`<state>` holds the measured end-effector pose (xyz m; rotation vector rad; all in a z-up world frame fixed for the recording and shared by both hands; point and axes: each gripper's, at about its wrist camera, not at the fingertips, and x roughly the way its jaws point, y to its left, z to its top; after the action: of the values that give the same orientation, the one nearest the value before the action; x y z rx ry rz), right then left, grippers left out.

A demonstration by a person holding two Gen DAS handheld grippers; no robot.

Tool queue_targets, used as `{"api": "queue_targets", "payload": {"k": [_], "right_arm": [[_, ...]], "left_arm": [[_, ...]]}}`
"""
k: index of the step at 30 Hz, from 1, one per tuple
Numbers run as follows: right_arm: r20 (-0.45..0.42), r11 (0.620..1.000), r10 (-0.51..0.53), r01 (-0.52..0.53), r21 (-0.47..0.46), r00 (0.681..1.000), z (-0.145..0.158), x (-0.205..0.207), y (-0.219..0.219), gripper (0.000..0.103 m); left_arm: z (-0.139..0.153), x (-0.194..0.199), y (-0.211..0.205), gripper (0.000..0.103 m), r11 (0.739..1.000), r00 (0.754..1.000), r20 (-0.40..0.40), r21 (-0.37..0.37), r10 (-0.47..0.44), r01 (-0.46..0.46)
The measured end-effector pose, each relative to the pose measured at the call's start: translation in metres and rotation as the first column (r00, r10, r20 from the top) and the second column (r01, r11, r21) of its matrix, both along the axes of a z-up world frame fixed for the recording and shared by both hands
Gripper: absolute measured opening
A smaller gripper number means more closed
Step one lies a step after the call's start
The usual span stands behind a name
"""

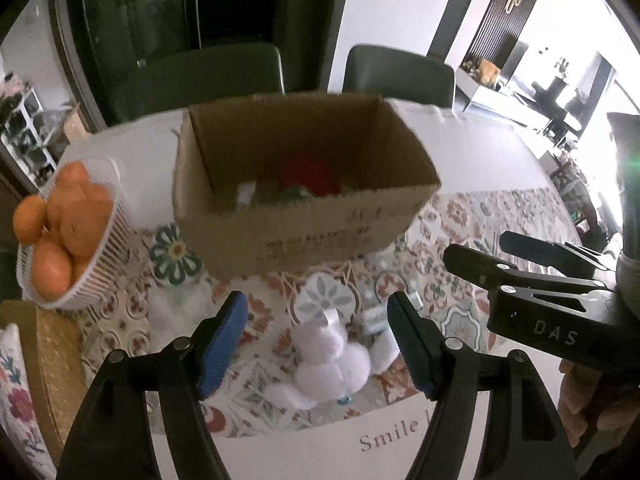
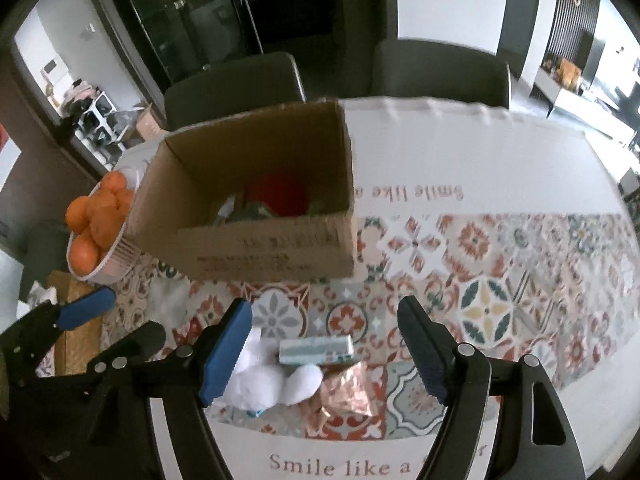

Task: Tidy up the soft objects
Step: 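Move both tools back toward the white plush toy, then grasp the white plush toy with the left tool while the right tool grasps the wipes pack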

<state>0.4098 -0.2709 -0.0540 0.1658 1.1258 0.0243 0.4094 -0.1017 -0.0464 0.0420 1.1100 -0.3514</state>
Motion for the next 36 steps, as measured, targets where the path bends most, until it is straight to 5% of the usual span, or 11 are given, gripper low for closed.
{"api": "queue_targets", "payload": {"k": [16,36], "right_arm": [[-0.161,0.998,0.039,-0.029,0.064,0.986,-0.066,0.000,0.003,0.079],[-0.234,0.991,0.095,-0.071,0.112,0.968,-0.116,0.015,0.016,0.086]], "left_arm": [[-0.065,-0.013,-0.007,0.072,1.000,0.984,-0.178,-0.016,-0.001,-0.002],[-0.113,-0.010,-0.016,0.072,1.000,0.969,-0.245,-0.013,0.010,-0.014]]}}
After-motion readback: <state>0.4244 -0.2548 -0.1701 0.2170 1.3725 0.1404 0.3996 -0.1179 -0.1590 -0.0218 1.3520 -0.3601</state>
